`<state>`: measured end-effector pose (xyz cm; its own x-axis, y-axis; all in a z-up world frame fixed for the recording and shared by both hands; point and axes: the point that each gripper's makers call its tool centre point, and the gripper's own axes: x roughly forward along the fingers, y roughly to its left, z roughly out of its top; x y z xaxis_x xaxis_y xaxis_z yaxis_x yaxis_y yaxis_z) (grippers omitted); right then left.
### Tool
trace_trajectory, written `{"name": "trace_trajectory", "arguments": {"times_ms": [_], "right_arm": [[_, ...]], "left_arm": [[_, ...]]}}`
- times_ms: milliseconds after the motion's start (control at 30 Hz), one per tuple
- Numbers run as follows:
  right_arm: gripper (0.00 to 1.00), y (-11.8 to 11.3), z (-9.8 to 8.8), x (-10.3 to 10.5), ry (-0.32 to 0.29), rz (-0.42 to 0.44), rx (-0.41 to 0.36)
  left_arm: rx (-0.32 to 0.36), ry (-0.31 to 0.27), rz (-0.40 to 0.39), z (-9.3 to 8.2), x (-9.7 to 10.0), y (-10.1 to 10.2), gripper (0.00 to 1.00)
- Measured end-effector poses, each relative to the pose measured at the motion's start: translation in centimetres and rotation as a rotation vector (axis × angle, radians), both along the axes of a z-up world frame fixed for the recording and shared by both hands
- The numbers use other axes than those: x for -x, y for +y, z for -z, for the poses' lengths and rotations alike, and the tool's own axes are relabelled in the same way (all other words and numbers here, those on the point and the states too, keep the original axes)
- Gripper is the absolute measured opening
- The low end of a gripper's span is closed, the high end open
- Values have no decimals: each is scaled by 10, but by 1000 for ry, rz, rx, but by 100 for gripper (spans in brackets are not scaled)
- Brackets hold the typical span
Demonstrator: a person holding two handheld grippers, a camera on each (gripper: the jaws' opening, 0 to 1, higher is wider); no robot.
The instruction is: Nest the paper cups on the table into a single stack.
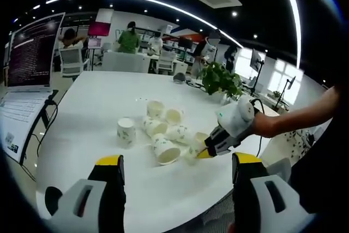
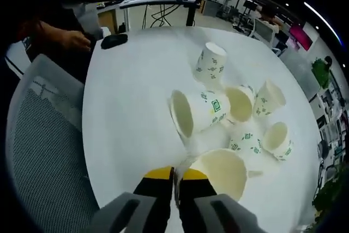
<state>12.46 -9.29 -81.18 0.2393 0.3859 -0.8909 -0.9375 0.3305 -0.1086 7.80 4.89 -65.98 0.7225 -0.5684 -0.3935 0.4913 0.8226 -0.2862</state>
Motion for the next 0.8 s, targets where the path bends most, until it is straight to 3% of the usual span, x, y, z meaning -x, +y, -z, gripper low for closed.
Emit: {"name": "trace_trajectory", "arguments": {"times_ms": [333,467,800], "right_arm": [[7,2,-3,-6,-8,14,-19],[15,-4,-3,-7,-19,10,-9],[29,0,-18,-10,-16,70,-116]], "left_arm": [[1,3,-10,3,0,2,80],[2,4,-4,3,-1,-1,80],[11,7,4,3,0,-6,80]]}}
